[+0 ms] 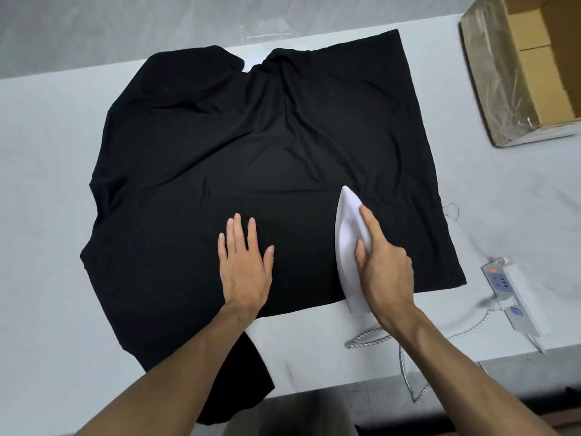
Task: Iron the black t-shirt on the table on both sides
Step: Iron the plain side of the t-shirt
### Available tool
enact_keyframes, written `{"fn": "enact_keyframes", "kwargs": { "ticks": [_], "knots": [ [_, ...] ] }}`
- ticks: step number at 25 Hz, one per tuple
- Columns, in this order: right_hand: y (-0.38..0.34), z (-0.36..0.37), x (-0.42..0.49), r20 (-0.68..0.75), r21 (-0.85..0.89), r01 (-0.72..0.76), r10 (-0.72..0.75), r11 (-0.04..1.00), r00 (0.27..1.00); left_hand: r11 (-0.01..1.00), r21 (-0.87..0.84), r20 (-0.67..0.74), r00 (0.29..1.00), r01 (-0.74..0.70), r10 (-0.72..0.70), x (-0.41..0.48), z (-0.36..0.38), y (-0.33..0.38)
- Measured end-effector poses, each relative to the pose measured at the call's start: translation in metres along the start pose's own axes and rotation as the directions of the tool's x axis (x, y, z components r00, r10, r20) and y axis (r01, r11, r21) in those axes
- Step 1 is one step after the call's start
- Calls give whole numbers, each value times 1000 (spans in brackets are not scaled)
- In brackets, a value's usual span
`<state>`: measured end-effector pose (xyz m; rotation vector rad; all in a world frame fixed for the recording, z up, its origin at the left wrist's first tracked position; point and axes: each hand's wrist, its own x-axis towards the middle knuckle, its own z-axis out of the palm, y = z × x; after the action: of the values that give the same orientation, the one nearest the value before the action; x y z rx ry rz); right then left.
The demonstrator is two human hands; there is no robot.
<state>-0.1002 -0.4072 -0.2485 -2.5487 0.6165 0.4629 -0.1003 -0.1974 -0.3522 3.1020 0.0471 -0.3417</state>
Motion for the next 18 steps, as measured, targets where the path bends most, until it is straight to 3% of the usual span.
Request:
{"fn": "enact_keyframes", "kwargs": {
  "ticks": [3,6,10,14,18],
  "knots": [
    [4,2,2,6,-33,10,-10,999,1000,989,-103,-58,993,-104,98,7,-4,55],
    [7,2,5,18,-52,38,-37,998,999,987,-144,-24,997,-77,74,14,3,94],
    [19,-5,9,-12,-103,78,-79,992,997,994,-98,5,999,-51,52,16,10,95],
    [53,-37,23,-55,-9,-29,29,1000,998,994,-92,4,999,-52,52,16,6,99],
    [72,-52,30,-71,-17,-32,30,999,997,997,-62,17,999,-47,48,15,5,100]
  ]
}}
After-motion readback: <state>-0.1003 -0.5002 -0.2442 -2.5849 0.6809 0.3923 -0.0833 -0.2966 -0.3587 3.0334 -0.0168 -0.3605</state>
